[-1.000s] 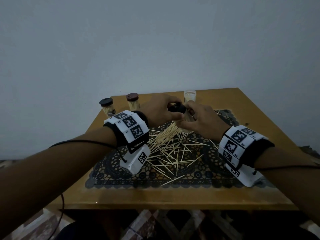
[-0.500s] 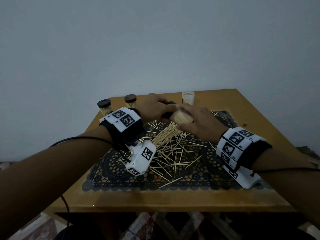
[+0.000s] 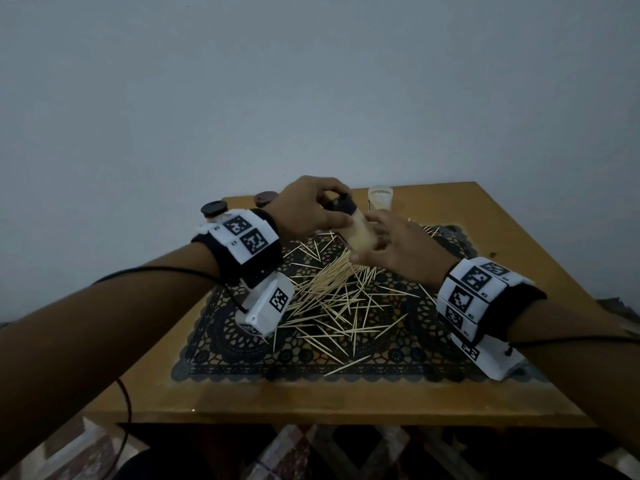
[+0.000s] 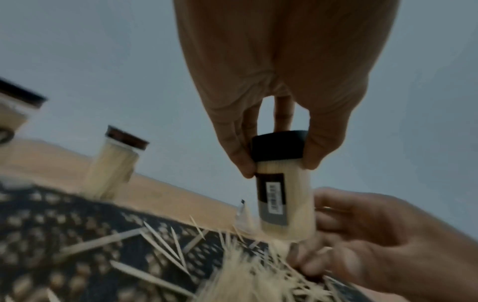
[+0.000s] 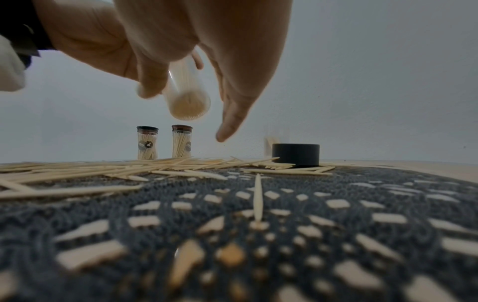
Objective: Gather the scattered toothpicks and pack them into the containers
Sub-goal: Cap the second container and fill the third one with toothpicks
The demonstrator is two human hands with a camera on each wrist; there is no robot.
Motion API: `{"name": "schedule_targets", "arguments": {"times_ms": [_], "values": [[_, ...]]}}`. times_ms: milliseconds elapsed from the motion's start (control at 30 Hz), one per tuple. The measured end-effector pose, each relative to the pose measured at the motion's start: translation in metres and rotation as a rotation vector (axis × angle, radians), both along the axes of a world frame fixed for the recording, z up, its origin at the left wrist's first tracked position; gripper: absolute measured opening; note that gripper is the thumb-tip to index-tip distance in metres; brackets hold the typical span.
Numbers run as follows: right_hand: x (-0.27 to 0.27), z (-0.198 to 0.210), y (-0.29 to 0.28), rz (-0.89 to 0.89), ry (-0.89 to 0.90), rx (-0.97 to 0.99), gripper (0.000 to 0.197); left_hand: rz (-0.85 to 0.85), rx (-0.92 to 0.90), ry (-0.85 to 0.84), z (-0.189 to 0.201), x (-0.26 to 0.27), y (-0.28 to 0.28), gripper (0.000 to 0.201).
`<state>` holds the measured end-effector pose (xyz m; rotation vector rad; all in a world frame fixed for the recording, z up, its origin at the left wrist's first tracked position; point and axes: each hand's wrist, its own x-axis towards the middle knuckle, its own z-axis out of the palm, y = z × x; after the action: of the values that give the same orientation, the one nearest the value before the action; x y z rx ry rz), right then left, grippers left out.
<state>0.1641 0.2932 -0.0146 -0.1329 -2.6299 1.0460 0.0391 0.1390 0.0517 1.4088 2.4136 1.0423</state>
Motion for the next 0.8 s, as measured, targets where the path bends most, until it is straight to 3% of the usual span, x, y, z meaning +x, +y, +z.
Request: {"name": "schedule_targets", "arguments": {"times_ms": [67, 200, 533, 800], "values": [[0.001, 0.001, 0.000, -0.058, -0.032, 0.020, 0.080, 0.077, -0.083, 0.164, 0.004, -0.015, 0.002, 0.046], [-0.002, 0.000, 0.005, -0.180, 0.025, 0.061, 0.054, 0.208, -0.231, 0.382, -0.001, -0.049, 0.003, 0.052], [-0.008, -0.006, 0.016, -0.358, 0.131, 0.094, 0.024, 0.337, -0.416, 0.622, -0.023, -0.096, 0.025, 0.035], [-0.007, -0.005, 0.017, -0.415, 0.112, 0.105, 0.018, 0.367, -0.472, 0.623, -0.034, -0.107, 0.032, 0.029]]}}
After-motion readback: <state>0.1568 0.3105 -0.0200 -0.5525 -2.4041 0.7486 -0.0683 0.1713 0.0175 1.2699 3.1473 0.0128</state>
